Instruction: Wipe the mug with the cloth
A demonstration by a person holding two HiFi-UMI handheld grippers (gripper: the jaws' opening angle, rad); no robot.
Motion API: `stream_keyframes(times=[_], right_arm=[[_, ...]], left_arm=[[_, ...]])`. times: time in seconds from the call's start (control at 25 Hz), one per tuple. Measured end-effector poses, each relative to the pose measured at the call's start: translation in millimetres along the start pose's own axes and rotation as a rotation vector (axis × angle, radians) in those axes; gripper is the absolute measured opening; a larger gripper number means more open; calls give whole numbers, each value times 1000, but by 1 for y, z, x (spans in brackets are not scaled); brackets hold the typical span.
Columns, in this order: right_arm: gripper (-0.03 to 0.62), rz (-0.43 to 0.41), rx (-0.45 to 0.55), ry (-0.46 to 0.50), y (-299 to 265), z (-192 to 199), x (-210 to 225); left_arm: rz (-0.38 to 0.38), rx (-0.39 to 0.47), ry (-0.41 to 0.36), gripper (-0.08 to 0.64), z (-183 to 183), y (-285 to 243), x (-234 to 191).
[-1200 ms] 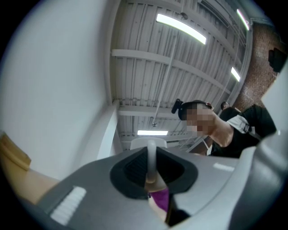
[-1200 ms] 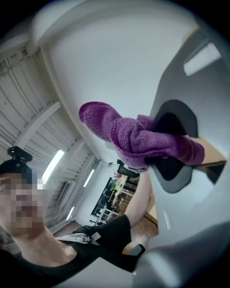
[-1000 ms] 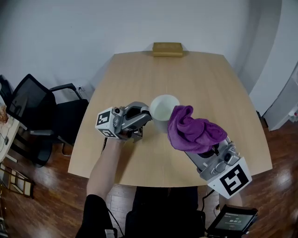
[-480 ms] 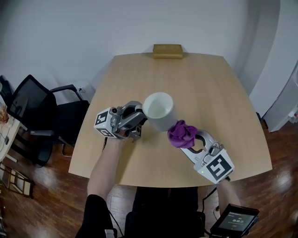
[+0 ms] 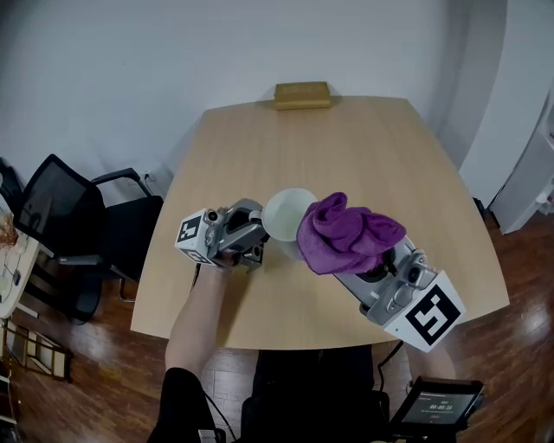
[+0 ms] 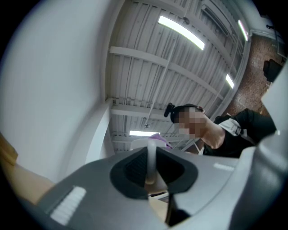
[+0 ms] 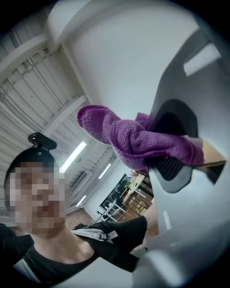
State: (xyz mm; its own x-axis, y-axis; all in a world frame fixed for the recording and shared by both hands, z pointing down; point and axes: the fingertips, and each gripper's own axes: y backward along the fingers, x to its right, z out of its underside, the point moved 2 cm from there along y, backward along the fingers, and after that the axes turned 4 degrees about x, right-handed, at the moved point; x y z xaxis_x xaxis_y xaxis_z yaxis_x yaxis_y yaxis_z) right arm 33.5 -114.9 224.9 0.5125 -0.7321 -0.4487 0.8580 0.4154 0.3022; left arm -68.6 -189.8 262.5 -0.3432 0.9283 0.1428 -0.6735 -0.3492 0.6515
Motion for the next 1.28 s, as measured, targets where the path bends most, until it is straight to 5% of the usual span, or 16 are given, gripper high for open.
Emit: stream_keyframes(times=[0.4,0.6,0.76,0.84,1.08,1.28], right_arm=[[75,-51,-260,-59,21,104,-28],[75,49,-115,-223,30,63,5],[75,-7,111,-192,21,2,15],[75,-41,122,-201,9,-9,9],[77,-78,-8,-161,7,25,-21],[77,-145,-241,-87,17,94,-46]], left_arm=[[19,65,-11,64,-16,9,4],[53,103,-1,64,-22,8,8],[84,75,2,64,-16,4,13],[100,57,6,64,-13,4,15],[100,100,11,64,-18,3,15],[114,125,8,64,-24,16,15]])
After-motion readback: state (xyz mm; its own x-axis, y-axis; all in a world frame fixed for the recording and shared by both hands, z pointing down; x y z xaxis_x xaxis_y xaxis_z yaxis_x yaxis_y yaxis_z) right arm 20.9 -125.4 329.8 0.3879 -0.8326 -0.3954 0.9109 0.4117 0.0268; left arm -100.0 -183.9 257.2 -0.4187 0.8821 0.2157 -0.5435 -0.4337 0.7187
